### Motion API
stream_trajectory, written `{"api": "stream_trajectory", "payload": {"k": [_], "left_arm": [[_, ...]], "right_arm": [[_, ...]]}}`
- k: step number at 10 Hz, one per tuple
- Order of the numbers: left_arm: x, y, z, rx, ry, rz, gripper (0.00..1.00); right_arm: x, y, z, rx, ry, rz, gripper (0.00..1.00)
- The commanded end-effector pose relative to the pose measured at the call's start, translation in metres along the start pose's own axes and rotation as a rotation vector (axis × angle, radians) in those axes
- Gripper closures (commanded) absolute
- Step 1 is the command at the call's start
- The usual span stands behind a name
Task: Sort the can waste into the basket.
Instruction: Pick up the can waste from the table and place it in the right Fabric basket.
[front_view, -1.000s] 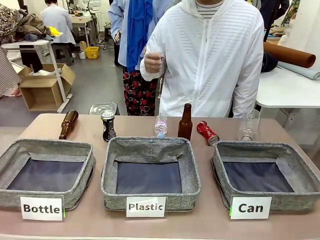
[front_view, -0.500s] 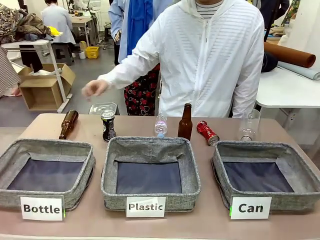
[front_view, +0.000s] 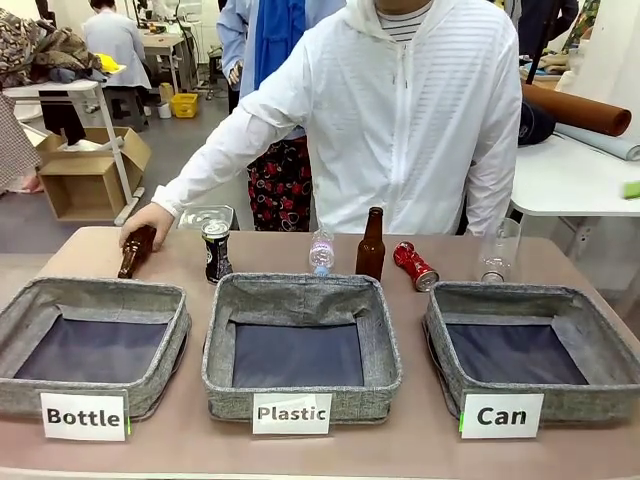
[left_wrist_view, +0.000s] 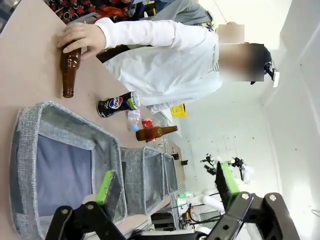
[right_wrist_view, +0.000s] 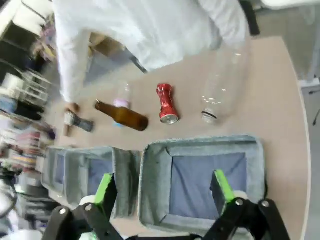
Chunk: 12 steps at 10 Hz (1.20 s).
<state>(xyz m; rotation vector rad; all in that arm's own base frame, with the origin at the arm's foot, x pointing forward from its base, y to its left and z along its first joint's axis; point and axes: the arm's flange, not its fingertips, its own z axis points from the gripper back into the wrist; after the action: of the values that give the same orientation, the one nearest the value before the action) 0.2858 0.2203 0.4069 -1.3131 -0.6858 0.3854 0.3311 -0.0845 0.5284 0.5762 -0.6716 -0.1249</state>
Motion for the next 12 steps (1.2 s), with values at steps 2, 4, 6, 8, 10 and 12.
{"api": "stream_trajectory", "payload": {"k": [2, 4, 6, 8, 10, 12], "left_arm": [[0.001, 0.0, 0.001, -0.018, -0.004, -0.028, 0.0], [0.001, 0.0, 0.001, -0.018, -0.004, -0.028, 0.0], [0.001, 0.0, 0.001, -0.018, -0.004, -0.028, 0.0], [0.001, 0.0, 0.001, -0.018, -0.004, -0.028, 0.0], [-0.011, -0.036, 0.027, -0.039, 0.005, -0.065, 0.0], [-0.036, -0.067, 0.101, -0.203, 0.053, -0.101, 0.0]], "right_arm": [[0.004, 0.081, -0.097, -0.244, 0.238, 0.331, 0.0], [-0.018, 0.12, -0.143, -0.294, 0.307, 0.476, 0.0], [-0.021, 0.112, -0.106, -0.227, 0.226, 0.365, 0.0], [-0.026, 0.118, -0.132, -0.247, 0.28, 0.424, 0.0], [0.023, 0.122, -0.192, -0.253, 0.404, 0.453, 0.0], [0.05, 0.113, -0.251, -0.292, 0.5, 0.451, 0.0]]}}
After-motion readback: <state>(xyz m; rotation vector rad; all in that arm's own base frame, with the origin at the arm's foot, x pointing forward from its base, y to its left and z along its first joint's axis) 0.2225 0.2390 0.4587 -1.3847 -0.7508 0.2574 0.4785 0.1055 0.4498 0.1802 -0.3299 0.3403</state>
